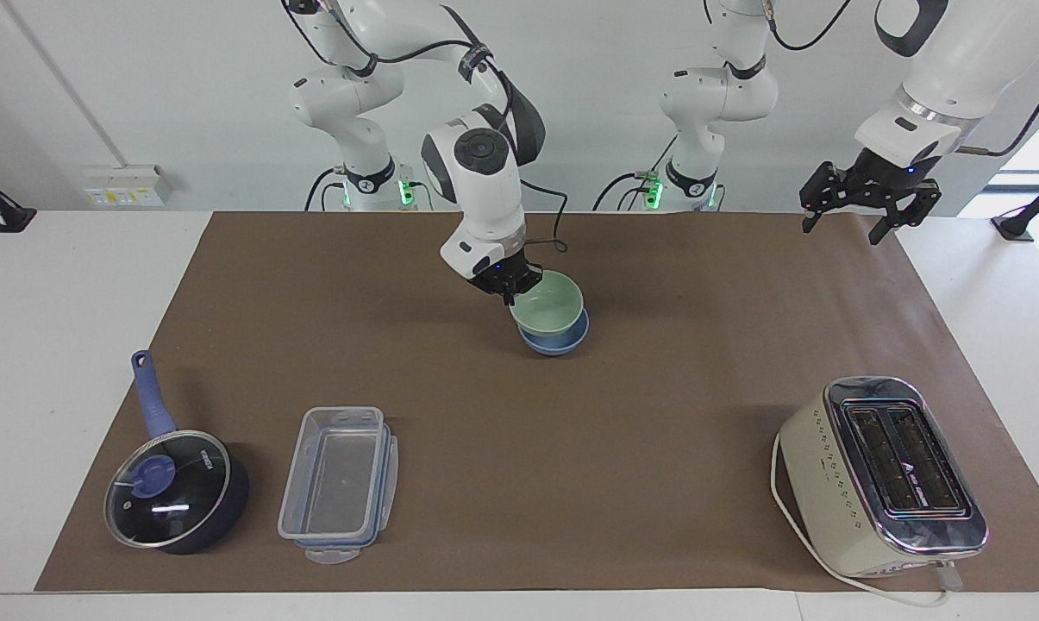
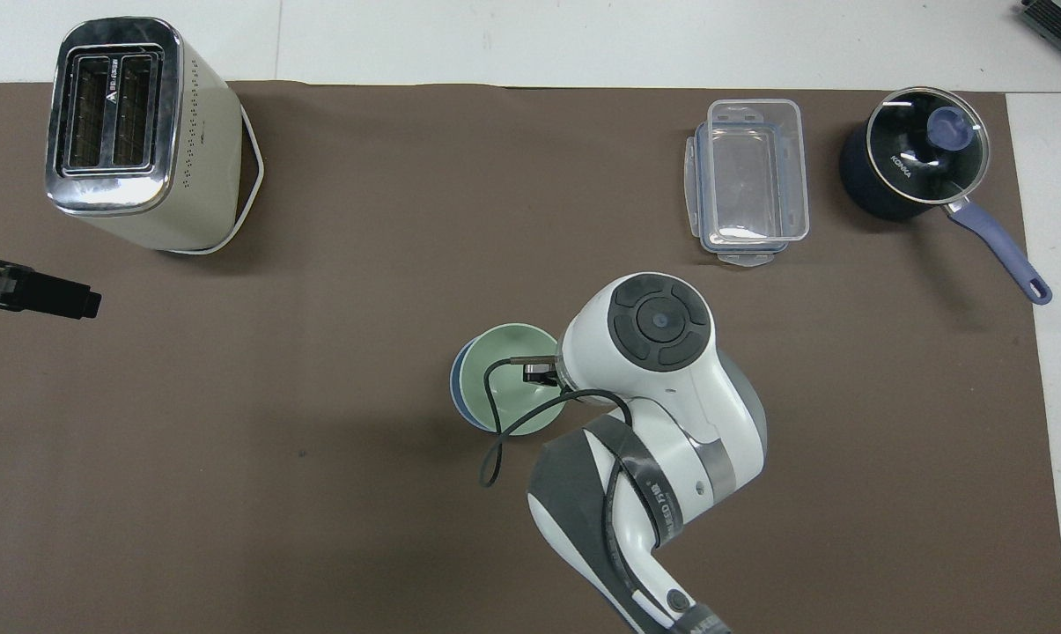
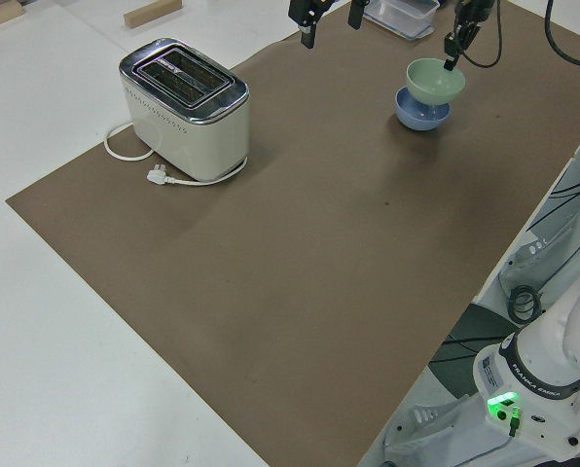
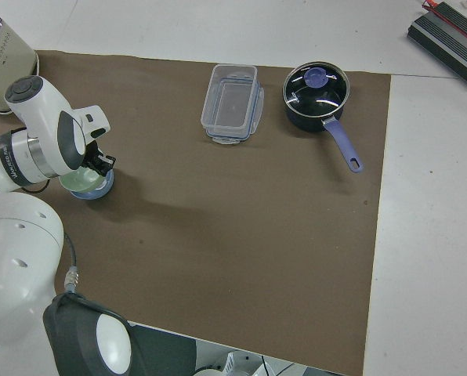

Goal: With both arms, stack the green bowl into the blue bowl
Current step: 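Carry the green bowl with the right gripper over the blue bowl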

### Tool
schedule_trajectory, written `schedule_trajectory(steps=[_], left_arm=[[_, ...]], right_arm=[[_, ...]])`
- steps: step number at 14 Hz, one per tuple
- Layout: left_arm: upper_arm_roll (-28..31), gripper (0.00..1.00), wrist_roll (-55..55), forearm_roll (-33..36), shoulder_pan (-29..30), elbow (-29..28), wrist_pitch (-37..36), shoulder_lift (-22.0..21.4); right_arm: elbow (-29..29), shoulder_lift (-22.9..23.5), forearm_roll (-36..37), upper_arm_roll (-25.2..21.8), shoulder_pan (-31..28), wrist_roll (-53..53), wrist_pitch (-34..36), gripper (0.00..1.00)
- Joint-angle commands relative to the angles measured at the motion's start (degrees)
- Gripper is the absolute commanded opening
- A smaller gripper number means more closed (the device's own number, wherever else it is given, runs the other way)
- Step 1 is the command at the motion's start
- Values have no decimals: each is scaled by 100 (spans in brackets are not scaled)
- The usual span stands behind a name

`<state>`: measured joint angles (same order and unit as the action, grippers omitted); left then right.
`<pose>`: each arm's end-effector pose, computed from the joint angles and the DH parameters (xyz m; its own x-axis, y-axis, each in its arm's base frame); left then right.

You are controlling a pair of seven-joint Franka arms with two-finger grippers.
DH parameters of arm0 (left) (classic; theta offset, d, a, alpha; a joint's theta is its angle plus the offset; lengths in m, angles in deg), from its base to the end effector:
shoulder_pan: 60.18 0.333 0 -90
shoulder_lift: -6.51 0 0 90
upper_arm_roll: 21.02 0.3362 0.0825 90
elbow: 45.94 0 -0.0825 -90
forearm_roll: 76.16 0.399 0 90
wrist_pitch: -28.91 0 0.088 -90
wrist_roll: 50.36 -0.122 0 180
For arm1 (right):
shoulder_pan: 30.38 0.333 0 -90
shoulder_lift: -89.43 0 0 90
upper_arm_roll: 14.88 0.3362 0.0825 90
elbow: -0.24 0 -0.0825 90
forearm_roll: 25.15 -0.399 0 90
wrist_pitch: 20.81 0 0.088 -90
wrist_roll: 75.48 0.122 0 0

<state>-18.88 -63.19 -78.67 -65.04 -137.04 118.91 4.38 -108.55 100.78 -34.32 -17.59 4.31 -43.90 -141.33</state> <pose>0.5567 -0.0314 0.6414 0.9631 -0.2678 0.0275 -0.2688 -0.9624 0.0401 0.5225 0.3390 0.3967 0.9954 -0.0691 -0.0657 -0.0761 -0.9909 -0.1106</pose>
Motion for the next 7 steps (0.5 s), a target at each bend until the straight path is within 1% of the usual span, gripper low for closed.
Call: schedule_trajectory(steps=[1,3,7], left_arm=[[-65,100,-71,101,81,101,-176,19],[-65,100,-71,101,73,92,-176,10],[-65,100,-71,101,81,101,-141,10]], right_arm=[[-19,25,-393,33,-41,59,-269,0],[16,166,-411,42,-32,24,-323,0],[-28,192,-411,33,-41,-126,-419,0]])
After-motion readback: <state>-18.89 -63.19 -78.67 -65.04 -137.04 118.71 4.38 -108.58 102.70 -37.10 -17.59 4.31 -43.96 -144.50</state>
